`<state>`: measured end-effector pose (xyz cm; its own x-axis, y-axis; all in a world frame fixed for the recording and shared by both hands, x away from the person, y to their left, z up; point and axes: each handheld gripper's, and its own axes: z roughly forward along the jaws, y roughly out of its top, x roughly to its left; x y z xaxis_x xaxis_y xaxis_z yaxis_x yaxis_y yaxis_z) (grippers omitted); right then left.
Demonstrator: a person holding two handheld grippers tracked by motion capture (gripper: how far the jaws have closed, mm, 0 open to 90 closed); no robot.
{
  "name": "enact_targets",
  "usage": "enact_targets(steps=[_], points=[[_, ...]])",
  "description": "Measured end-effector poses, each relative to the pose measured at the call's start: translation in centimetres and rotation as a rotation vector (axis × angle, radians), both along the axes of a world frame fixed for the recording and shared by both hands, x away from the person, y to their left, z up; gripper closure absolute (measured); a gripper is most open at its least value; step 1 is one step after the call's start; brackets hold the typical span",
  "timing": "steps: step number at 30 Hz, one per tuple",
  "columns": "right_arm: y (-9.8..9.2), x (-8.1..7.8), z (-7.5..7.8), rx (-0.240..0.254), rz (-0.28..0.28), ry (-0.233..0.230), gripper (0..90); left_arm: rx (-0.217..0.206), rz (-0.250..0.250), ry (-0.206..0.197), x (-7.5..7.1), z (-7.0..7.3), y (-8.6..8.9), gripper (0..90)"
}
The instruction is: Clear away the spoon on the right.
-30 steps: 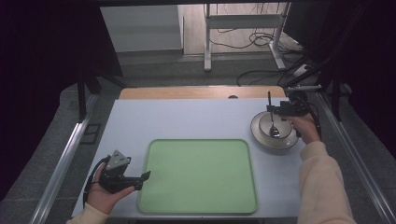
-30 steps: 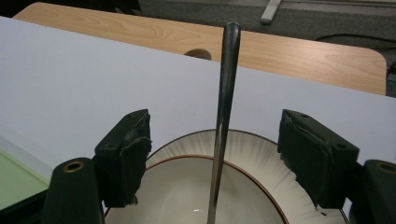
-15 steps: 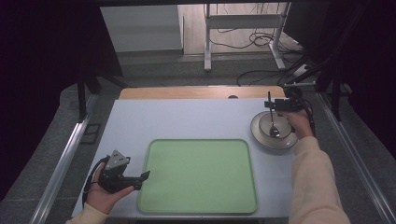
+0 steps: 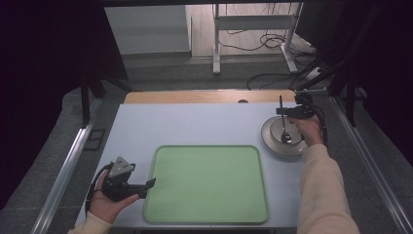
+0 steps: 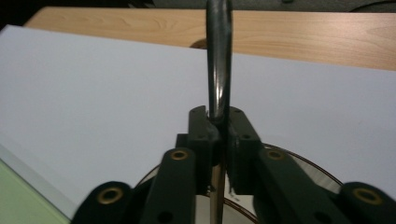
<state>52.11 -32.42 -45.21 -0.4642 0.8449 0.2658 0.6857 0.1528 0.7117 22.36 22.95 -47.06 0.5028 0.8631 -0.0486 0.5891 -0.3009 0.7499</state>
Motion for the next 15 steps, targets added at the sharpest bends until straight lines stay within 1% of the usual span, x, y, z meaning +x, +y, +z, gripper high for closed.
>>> enact_targets(steps=[1,3,6,11,12,15], points=[[-0.1,0.0,0.1,0.007,-0.001,0.001,83.1,-0.004,0.002,-0.002,0.0,0.0,0.0,11.9],[-0.2,-0.1,0.3,-0.001,0.004,0.001,84.2,-0.004,0.004,-0.002,0.0,0.0,0.1,11.9],[-0.4,-0.3,0.8,0.003,0.013,-0.006,87.6,-0.004,0.005,-0.001,0.0,0.0,0.1,11.9],[-0.7,-0.8,1.3,0.005,0.032,-0.012,87.9,-0.001,0.000,-0.006,0.0,0.1,0.0,11.9],[-0.8,-1.0,1.5,0.012,0.046,-0.007,88.0,-0.002,0.000,-0.005,-0.1,0.2,0.0,11.9],[-0.9,-1.2,1.6,0.007,0.051,-0.007,88.1,-0.007,0.005,-0.008,-0.1,0.2,0.1,11.9]])
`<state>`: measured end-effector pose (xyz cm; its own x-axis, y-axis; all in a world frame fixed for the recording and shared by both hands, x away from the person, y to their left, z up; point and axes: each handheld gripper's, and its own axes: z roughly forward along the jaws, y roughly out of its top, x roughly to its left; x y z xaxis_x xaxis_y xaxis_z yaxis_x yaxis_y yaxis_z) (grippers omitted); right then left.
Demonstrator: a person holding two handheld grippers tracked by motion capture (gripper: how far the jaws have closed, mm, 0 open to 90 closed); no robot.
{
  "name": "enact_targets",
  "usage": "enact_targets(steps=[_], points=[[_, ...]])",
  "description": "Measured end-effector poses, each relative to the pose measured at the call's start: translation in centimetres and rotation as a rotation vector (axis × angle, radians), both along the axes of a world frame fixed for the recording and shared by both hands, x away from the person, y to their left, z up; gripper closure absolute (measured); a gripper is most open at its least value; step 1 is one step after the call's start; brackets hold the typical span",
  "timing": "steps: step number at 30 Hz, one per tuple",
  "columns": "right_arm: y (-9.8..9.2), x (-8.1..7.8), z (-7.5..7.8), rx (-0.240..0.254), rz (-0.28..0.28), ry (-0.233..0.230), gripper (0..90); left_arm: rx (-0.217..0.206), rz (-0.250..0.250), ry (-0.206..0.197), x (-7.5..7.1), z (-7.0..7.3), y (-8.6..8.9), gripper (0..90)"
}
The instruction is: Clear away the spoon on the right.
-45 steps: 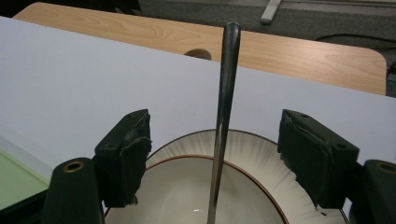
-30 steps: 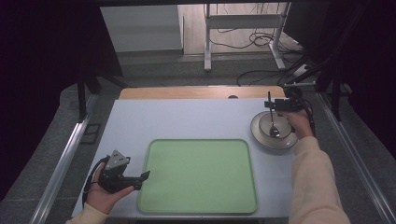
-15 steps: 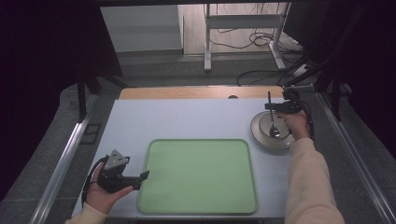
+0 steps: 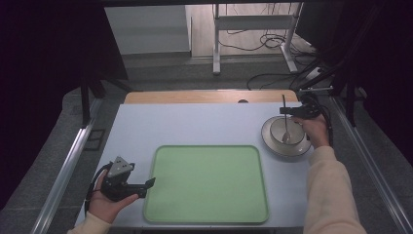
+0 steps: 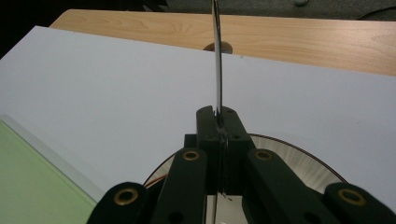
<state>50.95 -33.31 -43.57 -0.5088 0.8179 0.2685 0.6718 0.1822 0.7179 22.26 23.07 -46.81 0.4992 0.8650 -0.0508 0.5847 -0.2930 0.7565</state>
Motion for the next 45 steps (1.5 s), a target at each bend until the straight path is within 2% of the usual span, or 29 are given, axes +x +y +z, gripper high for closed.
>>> enact_targets(steps=[24,28,39,45], points=[[-0.3,-3.5,5.6,0.070,0.017,-0.115,88.4,-0.005,-0.002,-0.006,-0.1,0.2,0.1,11.9],[-0.1,-4.0,6.1,0.050,0.013,-0.120,88.4,-0.004,-0.003,-0.005,-0.1,0.2,0.1,11.9],[0.4,-5.4,7.1,0.067,0.025,-0.118,88.4,-0.005,0.007,-0.009,-0.1,0.2,0.1,11.9],[1.2,-6.7,7.7,0.071,0.047,-0.131,88.3,-0.001,0.006,-0.007,-0.1,0.2,0.1,11.9]])
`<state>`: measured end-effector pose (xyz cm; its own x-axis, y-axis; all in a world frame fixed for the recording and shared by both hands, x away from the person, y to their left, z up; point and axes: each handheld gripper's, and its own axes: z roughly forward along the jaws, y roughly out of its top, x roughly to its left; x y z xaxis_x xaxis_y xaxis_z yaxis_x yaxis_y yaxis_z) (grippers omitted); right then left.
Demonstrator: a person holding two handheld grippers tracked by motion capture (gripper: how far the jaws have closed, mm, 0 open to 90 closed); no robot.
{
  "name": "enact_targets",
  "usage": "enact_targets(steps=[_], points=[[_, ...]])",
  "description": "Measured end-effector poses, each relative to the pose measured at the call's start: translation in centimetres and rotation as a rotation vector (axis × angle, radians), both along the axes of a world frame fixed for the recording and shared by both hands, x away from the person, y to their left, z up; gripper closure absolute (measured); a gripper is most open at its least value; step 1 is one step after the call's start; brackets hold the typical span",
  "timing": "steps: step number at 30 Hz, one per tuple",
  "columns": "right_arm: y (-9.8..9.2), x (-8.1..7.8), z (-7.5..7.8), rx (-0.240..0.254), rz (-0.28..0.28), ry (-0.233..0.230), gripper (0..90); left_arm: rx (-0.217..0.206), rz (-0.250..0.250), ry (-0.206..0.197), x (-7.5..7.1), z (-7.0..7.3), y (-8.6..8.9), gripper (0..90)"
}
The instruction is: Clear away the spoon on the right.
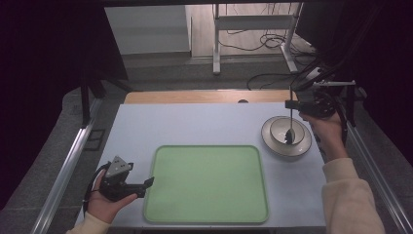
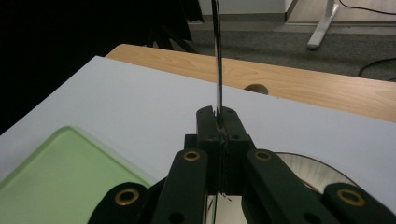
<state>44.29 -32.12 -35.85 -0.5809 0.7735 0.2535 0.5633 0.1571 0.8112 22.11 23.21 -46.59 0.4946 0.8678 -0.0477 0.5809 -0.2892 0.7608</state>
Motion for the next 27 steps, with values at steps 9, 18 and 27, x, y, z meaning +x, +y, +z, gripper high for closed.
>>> enact_targets(steps=[9,18,27], points=[[1.5,-2.0,0.4,-0.003,0.041,0.001,88.3,0.000,-0.001,0.000,0.0,0.0,-0.1,11.9],[2.0,-3.5,0.1,0.034,0.068,0.007,88.3,-0.002,0.005,-0.003,-0.1,0.0,-0.2,11.9],[2.4,-4.9,-0.4,0.059,0.082,0.014,88.2,-0.010,0.011,-0.003,0.0,0.0,-0.1,12.0]])
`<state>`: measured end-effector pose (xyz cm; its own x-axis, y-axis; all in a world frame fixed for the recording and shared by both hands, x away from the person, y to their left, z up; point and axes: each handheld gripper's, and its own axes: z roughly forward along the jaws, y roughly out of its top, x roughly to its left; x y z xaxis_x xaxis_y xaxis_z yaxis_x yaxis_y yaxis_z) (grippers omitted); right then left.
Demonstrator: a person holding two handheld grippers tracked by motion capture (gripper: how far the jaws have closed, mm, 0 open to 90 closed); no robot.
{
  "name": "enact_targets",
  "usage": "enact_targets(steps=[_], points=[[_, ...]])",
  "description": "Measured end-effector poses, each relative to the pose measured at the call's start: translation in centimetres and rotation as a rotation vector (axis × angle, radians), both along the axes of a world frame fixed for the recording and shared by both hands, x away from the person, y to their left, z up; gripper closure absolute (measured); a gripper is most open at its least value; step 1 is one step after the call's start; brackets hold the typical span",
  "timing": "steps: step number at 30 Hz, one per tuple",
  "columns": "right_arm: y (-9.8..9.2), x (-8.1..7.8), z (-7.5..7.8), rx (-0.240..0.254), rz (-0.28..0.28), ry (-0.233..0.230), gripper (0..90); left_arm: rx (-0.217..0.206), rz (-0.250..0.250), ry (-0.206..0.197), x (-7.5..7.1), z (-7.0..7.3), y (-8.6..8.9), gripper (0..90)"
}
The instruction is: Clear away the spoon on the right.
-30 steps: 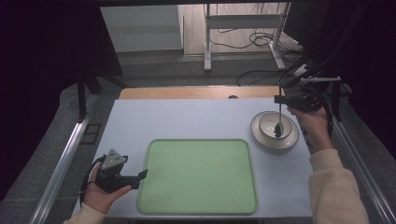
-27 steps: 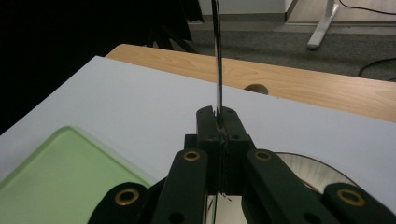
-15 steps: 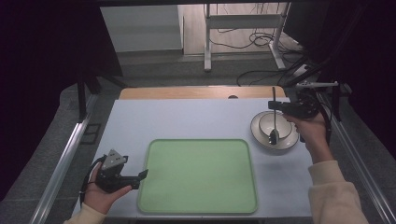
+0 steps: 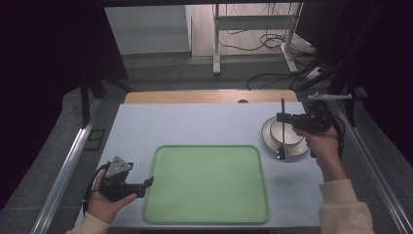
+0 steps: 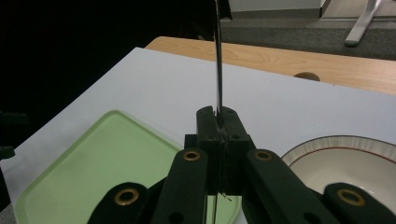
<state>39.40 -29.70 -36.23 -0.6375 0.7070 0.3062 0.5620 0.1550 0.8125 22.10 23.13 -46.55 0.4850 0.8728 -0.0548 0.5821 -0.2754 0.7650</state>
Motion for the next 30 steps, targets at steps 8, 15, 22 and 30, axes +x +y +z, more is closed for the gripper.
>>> enact_targets(steps=[8,15,22,30], points=[[0.6,-0.9,-0.4,0.019,0.025,0.004,88.2,0.002,0.001,-0.001,0.0,0.0,0.0,12.0],[1.3,-1.4,-0.4,0.024,0.049,0.004,88.2,0.002,0.000,-0.005,-0.1,0.1,0.0,12.0],[1.6,-1.8,-0.4,0.021,0.058,0.010,88.2,0.004,0.000,-0.005,-0.2,0.1,0.0,12.0],[2.0,-2.5,-0.6,0.022,0.070,0.016,88.2,0.006,0.000,-0.004,-0.1,0.1,0.0,12.0]])
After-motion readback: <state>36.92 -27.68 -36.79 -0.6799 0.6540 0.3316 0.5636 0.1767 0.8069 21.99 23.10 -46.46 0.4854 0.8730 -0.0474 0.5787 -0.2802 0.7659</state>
